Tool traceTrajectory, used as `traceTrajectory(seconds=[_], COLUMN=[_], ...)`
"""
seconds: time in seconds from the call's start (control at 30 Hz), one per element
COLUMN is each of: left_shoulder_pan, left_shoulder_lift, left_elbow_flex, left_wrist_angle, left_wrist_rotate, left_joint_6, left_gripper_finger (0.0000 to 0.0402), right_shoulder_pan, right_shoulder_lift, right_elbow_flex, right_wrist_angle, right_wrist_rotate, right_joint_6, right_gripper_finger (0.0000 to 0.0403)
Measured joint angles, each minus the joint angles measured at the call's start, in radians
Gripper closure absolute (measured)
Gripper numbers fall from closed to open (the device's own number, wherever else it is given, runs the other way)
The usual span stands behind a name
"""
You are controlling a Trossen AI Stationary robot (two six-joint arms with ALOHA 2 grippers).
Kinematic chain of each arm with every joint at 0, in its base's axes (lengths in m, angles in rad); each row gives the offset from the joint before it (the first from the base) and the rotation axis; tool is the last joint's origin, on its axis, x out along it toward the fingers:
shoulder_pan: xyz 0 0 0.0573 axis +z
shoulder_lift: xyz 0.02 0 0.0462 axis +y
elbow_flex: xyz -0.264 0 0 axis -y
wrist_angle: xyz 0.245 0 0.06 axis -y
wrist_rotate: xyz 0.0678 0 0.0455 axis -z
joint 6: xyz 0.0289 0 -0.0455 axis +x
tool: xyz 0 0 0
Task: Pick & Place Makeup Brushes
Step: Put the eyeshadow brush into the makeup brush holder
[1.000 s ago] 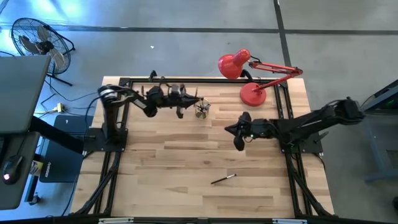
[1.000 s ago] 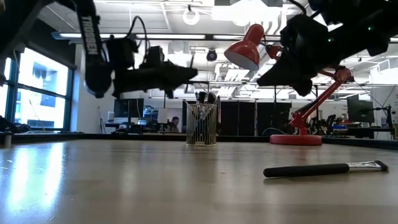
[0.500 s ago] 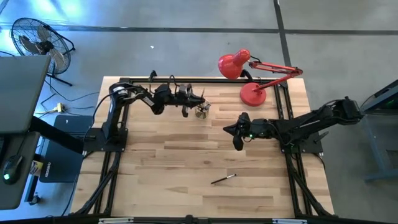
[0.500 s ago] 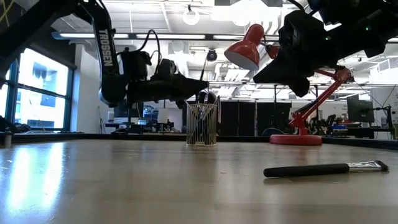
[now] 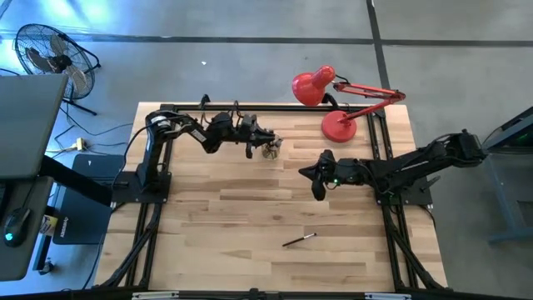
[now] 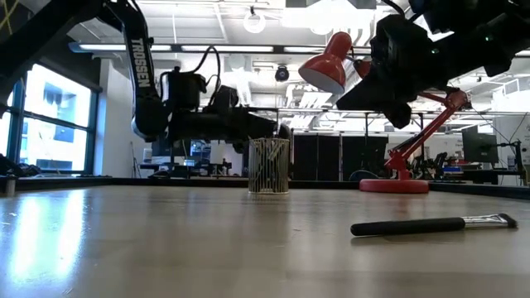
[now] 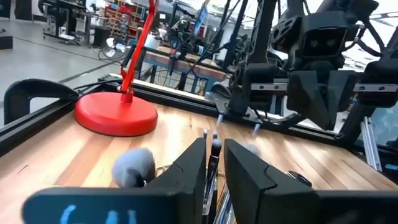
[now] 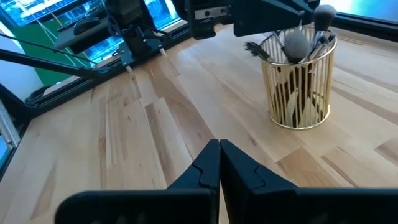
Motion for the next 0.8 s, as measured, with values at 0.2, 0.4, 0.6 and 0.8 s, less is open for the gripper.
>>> traceTrajectory(seconds=[0.2, 0.4, 0.6, 0.8], left_shoulder_pan=[0.001, 0.001, 0.000, 0.000], left_shoulder_lift=[0.000, -0.001, -0.022, -0.020], left_elbow_flex=[0.000, 0.002, 0.043, 0.074], left_wrist_angle=[0.038, 0.177, 0.166, -0.013], left_wrist_rotate=[0.029, 0.027, 0.131, 0.201], left_joint_6=[0.000, 0.000, -0.007, -0.008], left_gripper_finger=[0.0396, 0.0396, 0.0387, 0.0379], right_shoulder_pan=[-0.019, -0.024, -0.024, -0.024], right_shoulder_lift=[0.000, 0.000, 0.000, 0.000], right_elbow_flex=[0.000, 0.000, 0.000, 0.000], right_wrist_angle=[0.000, 0.000, -0.001, -0.001], right_wrist_rotate=[0.000, -0.003, -0.002, 0.000], right_joint_6=[0.000, -0.007, -0.008, -0.008], right_gripper_finger=[0.0403, 0.0403, 0.0403, 0.0403])
